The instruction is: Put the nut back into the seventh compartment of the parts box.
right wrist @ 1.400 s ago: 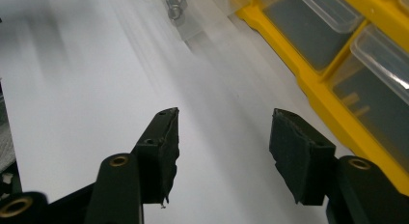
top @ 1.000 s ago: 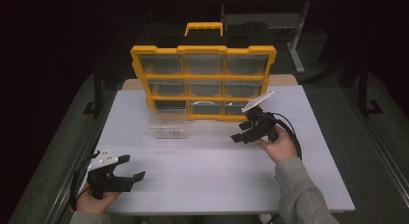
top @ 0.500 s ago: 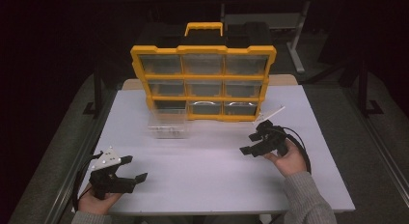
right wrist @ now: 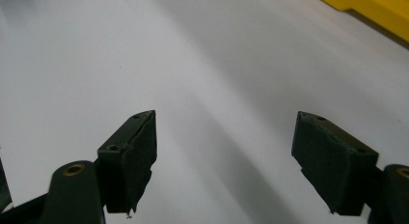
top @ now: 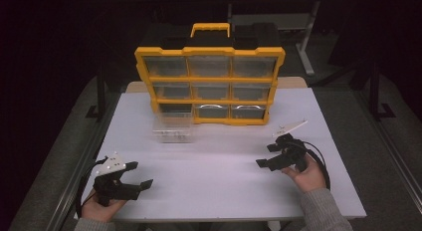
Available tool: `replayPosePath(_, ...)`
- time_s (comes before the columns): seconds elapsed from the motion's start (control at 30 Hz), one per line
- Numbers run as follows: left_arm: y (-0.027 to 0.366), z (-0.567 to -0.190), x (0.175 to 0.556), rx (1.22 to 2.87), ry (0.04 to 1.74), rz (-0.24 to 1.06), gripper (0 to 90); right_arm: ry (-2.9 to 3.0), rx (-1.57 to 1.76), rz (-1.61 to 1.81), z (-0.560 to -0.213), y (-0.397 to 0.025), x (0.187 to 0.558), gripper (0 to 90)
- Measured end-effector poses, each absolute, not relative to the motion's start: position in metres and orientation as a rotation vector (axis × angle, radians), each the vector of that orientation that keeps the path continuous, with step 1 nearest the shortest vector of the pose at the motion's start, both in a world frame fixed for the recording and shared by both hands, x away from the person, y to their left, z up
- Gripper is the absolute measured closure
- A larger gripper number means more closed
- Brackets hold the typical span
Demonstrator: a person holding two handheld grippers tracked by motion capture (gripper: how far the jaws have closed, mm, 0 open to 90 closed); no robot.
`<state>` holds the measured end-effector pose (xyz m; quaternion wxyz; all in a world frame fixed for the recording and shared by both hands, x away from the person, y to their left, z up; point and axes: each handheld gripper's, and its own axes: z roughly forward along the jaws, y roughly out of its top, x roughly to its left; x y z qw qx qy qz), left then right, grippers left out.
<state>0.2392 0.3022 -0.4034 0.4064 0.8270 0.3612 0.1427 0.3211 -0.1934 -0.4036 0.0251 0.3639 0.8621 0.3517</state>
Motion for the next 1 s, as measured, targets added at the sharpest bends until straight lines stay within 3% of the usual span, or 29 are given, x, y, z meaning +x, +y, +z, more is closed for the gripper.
replayPosePath(0.47, 0.302, -0.407, 0.239, 2.095, 0.905, 0.354, 16.2, 2.613, 1.187, 1.096, -0.418, -0.215, 0.299, 16.3)
replayPosePath(1.0, 0.299, -0.409, 0.238, 2.125, 0.884, 0.36, 16.3, 2.54, 1.235, 1.144, -0.426, -0.234, 0.267, 15.3)
